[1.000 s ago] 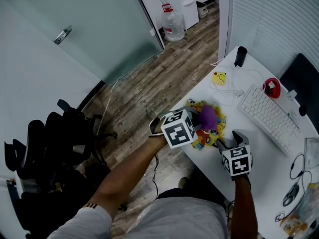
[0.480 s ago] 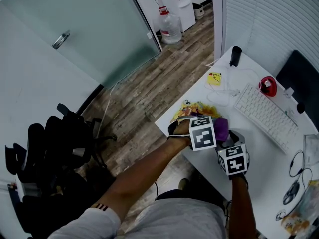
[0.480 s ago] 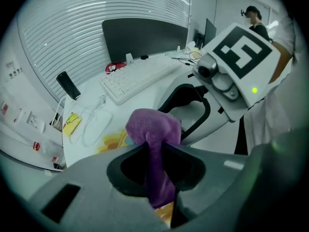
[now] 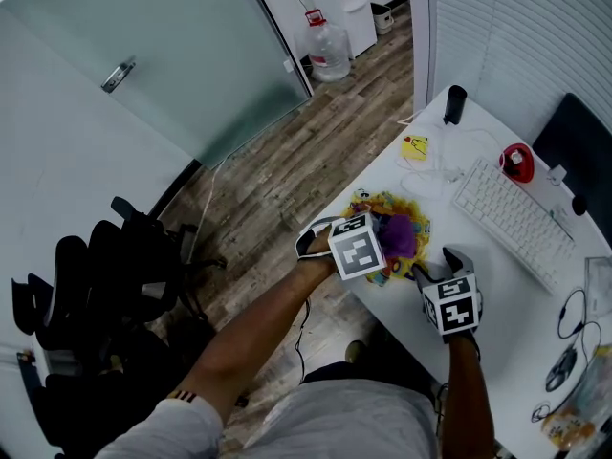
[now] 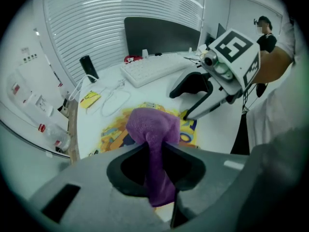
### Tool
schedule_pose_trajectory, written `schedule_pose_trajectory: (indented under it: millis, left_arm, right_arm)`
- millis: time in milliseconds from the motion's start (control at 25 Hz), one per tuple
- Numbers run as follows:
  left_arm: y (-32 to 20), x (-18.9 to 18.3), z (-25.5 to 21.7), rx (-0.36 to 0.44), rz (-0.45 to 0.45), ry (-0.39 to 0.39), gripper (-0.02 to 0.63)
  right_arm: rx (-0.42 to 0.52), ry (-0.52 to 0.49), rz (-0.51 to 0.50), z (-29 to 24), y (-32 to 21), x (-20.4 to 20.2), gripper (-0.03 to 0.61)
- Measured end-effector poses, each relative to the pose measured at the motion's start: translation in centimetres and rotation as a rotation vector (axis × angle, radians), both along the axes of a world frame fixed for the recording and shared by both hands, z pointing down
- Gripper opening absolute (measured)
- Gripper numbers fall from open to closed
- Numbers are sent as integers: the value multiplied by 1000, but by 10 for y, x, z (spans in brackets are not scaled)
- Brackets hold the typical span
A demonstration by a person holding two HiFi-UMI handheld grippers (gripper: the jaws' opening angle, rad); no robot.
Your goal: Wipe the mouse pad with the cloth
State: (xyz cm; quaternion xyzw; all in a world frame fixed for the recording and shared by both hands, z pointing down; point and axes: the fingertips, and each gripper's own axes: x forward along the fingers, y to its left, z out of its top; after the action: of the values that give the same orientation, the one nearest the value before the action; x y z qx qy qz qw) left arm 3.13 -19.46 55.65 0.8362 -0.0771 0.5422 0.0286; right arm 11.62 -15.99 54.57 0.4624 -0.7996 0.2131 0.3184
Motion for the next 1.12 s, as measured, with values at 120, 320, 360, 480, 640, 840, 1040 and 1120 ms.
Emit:
schedule_pose_trajectory:
  millis: [120,320,360,480,640,840,1040,1120]
  left_arm:
    - [0,-27,-9,-16,-45,-19,83]
    - [-8,-82,-7,-26,-131,-57,83]
    - [-11,-91,-7,-23,-147,-62,83]
    - [-17,-116,-7,-12,-192,-77,83]
    - [-23,-139,-7,0,-241,-81,83]
    - [-19,-137,-23,57,-239,-57,83]
    - [5,-95,-37,65,-178,-1,83]
    - [18,-70,-41,62,-130,15,83]
  right_arm:
    - [0,0,1,-1,1,1,258]
    - [0,-2,0,0,1,0,258]
    - [0,-2,-1,0,0,0,258]
    - [0,-1,-1,0,0,0,258]
    - [2,-1,-1,-1,0,0,258]
    - [-1,0,-3,-1,0,0,258]
    - [-16,-34,20,-5,0,3,258]
    - [-7,-63,52,-13,-1,10,258]
